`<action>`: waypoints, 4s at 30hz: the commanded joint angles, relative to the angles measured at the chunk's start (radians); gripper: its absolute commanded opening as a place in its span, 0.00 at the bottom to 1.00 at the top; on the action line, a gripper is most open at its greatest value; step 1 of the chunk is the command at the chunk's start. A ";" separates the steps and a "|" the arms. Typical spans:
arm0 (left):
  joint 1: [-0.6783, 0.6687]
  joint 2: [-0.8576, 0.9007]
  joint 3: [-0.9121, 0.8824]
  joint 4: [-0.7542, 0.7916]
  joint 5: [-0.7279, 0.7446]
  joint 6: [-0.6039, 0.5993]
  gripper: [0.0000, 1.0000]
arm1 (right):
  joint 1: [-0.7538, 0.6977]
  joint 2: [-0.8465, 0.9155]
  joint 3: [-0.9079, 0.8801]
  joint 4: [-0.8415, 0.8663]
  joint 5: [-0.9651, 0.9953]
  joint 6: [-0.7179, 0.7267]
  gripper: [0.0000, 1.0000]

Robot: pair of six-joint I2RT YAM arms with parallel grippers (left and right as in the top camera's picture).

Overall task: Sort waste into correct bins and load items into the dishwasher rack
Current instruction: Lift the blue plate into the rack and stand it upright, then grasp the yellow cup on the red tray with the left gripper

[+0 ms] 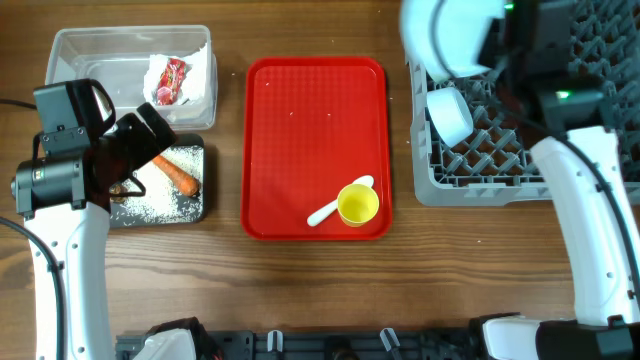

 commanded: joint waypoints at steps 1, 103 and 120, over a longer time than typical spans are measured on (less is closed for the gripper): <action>0.000 0.003 0.008 0.003 0.012 -0.009 1.00 | -0.060 0.018 0.013 0.029 0.400 -0.020 0.04; -0.603 0.348 0.006 0.275 0.326 0.117 0.97 | -0.164 0.034 0.006 -0.380 -0.722 -0.187 1.00; -0.836 0.530 0.006 0.180 0.140 0.253 0.92 | -0.164 0.034 0.006 -0.400 -0.722 -0.188 1.00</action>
